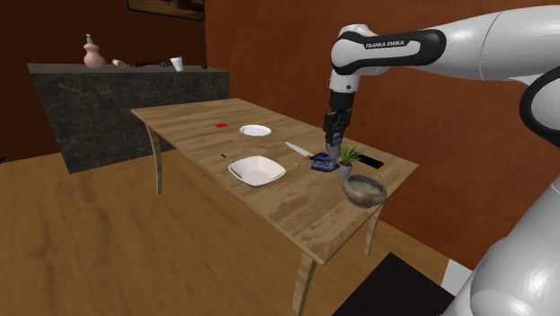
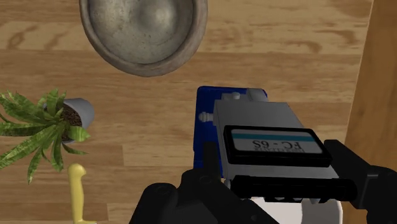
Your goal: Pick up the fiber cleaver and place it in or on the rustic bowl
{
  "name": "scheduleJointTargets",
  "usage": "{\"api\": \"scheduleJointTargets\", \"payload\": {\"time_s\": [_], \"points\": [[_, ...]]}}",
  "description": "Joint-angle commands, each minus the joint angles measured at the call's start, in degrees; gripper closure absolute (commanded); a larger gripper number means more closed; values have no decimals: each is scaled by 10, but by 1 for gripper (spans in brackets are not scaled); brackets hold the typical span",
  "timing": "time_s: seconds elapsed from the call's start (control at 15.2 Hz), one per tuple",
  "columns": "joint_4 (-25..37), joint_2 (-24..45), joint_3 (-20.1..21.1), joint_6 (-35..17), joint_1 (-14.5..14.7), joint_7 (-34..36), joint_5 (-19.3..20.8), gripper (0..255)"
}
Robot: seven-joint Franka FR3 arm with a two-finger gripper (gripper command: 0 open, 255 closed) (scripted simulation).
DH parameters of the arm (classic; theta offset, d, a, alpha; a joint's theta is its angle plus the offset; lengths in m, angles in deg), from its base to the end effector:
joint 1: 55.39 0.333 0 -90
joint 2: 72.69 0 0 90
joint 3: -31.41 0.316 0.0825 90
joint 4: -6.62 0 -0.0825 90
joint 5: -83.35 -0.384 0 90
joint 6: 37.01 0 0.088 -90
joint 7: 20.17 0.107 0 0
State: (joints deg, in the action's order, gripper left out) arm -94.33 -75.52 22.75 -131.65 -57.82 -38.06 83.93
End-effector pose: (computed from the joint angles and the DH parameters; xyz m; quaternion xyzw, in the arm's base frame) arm 0.5295 -0.1065 0.5677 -0.9977 -0.0600 0.0300 0.0064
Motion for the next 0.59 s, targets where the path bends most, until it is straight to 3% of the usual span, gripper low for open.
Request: {"api": "scheduleJointTargets", "payload": {"time_s": [0.0, 0.33, 0.53], "points": [[17, 2, 0, 15, 0, -1, 0, 255], [59, 8, -1, 51, 0, -2, -1, 255], [25, -36, -14, 59, -13, -27, 8, 255]]}}
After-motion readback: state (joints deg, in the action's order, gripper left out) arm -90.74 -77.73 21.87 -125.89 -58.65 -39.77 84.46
